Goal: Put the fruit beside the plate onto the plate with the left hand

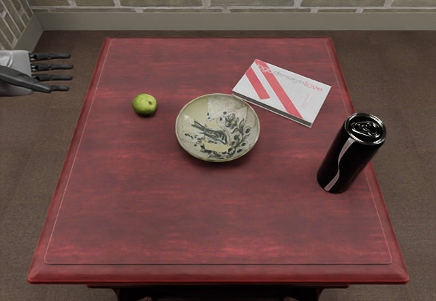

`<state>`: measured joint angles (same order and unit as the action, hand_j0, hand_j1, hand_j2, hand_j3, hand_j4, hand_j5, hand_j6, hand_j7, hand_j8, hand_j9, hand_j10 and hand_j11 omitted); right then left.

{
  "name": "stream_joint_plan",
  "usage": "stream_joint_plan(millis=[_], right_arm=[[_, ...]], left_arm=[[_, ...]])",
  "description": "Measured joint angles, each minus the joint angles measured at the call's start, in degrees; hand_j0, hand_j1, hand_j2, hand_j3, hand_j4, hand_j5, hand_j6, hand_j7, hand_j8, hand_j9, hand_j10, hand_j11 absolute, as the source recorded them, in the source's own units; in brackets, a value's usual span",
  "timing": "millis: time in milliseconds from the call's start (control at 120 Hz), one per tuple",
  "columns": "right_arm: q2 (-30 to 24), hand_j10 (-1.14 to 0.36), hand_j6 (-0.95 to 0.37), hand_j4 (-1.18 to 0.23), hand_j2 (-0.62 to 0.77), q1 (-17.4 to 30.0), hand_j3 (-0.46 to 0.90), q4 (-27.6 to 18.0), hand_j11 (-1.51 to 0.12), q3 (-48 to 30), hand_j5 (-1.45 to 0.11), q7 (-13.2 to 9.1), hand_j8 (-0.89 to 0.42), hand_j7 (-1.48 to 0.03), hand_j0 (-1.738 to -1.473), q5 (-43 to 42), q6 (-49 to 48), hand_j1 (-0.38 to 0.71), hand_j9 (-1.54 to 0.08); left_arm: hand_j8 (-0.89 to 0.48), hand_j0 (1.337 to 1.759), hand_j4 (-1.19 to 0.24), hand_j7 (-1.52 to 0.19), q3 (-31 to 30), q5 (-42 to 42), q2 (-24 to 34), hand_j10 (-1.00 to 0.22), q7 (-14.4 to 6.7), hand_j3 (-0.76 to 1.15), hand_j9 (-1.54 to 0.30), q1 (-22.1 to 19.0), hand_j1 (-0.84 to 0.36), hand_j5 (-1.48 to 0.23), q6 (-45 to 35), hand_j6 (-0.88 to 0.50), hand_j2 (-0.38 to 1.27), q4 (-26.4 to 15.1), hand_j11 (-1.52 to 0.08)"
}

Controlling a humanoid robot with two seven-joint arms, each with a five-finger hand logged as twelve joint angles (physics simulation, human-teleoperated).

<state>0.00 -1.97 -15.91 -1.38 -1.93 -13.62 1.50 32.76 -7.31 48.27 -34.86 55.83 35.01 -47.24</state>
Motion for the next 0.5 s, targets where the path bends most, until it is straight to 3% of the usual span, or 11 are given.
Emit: stream_joint_plan(millis=[133, 208, 333, 500], right_arm=[[0.0, 0.0, 0.0, 0.0, 0.0, 0.0, 0.0, 0.0, 0.0, 0.0, 0.0, 0.0, 0.0, 0.0, -1.658, 0.0, 0.0, -0.35, 0.0], [0.0, 0.0, 0.0, 0.0, 0.0, 0.0, 0.0, 0.0, 0.0, 0.0, 0.0, 0.0, 0.0, 0.0, -1.658, 0.0, 0.0, -0.35, 0.0], [0.0, 0.0, 0.0, 0.0, 0.0, 0.0, 0.0, 0.0, 0.0, 0.0, 0.0, 0.0, 0.0, 0.0, -1.658, 0.0, 0.0, -0.35, 0.0], [0.0, 0.0, 0.0, 0.0, 0.0, 0.0, 0.0, 0.0, 0.0, 0.0, 0.0, 0.0, 0.0, 0.0, -1.658, 0.0, 0.0, -0.35, 0.0]], left_arm=[[-0.03, 1.658, -0.03, -0.05, -0.5, 0.5, -0.6, -0.03, -0.1, 0.0, -0.05, 0.5, 0.31, -0.05, 0.0, -0.03, 0.01, 0.2, -0.05], [-0.03, 1.658, -0.03, -0.04, -1.1, 5.5, -3.4, -0.03, -0.1, 0.0, -0.04, 4.2, 0.31, -0.04, 0.0, -0.03, 0.01, 0.2, -0.04], [-0.03, 1.658, -0.03, -0.04, -1.4, 22.4, -12.0, -0.03, -0.1, 0.0, -0.04, 10.7, 0.31, -0.04, 0.0, -0.03, 0.01, 0.1, -0.04], [-0.05, 1.658, -0.05, -0.06, -1.9, 47.9, -21.2, -0.05, -0.1, 0.0, -0.06, 13.3, 0.29, -0.06, 0.0, -0.05, 0.01, -1.7, -0.06]])
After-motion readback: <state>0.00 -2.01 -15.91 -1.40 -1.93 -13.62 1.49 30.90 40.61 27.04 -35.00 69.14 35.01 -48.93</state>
